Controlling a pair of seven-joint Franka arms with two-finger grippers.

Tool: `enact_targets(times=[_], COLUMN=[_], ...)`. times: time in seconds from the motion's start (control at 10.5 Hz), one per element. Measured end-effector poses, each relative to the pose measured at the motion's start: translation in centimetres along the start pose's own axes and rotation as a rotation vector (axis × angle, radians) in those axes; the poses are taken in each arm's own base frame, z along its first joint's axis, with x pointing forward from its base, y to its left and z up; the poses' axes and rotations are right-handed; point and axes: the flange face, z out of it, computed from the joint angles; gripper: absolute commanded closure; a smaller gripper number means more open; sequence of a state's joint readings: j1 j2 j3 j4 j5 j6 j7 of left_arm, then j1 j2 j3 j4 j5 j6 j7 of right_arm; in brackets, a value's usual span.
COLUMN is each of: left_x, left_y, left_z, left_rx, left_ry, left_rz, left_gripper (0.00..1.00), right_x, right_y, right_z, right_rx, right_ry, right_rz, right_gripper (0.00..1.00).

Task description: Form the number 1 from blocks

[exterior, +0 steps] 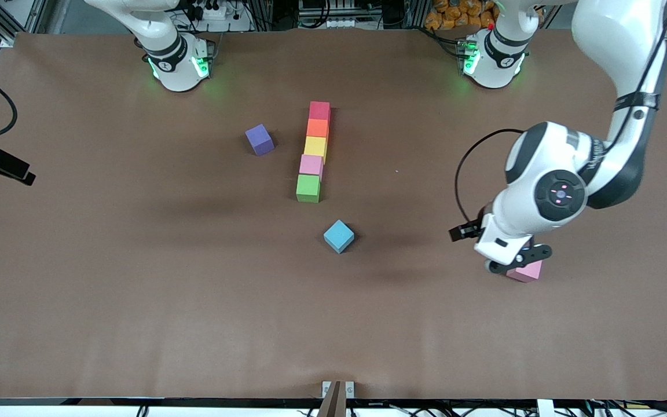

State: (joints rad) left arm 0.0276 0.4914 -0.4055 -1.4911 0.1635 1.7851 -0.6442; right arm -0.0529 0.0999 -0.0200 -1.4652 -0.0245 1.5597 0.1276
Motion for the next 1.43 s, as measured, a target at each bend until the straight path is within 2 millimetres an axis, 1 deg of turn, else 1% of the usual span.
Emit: enact_targets(times=[0.19, 0.29, 0.48, 0.57, 0.76, 0.95, 1.14, 1.34, 1.43], left_x=[0.6, 0.6, -0.5, -1.5, -3.4, -4.8, -6.0, -6.9, -7.5], left_y=[-3.0, -4.5, -7.5, -8.6, -9.5, -9.9, -11.1, -13.0, -14.2], left_z=[-1.3, -1.9, -2.8, -3.2, -4.5, -5.8, -6.9, -9.6, -11.8], left_rx=[0.014, 0.026, 0.043, 0.064, 0.093, 0.096, 0.058, 0.012, -0.001], left_ry=[-0.006, -0.007, -0.015, -0.013, 0.009, 0.027, 0.027, 0.06, 0.099], left_rz=[0.051, 0.078, 0.126, 0.13, 0.135, 0.146, 0.162, 0.186, 0.196], left_gripper=[0.0, 0.0, 0.0, 0.0, 0.0, 0.0, 0.0, 0.0, 0.0], right_x=[-0.1, -0.1, -0.1, -0.1, -0.1, -0.1, -0.1, -0.1, -0.1], right_y=[-0.2, -0.2, -0.2, -0.2, -0.2, -0.2, -0.2, -0.2, -0.2], right_z=[0.1, 0.2, 0.2, 0.3, 0.3, 0.3, 0.4, 0.5, 0.5], right_rx=[-0.001, -0.001, -0.002, -0.002, -0.002, -0.002, -0.002, -0.002, -0.002], right_ry=[-0.01, -0.012, -0.014, -0.015, -0.016, -0.017, -0.018, -0.019, -0.02], right_rz=[-0.003, -0.003, -0.003, -0.003, -0.003, -0.003, -0.003, -0.003, -0.003], right_gripper=[0.0, 0.0, 0.0, 0.0, 0.0, 0.0, 0.0, 0.0, 0.0])
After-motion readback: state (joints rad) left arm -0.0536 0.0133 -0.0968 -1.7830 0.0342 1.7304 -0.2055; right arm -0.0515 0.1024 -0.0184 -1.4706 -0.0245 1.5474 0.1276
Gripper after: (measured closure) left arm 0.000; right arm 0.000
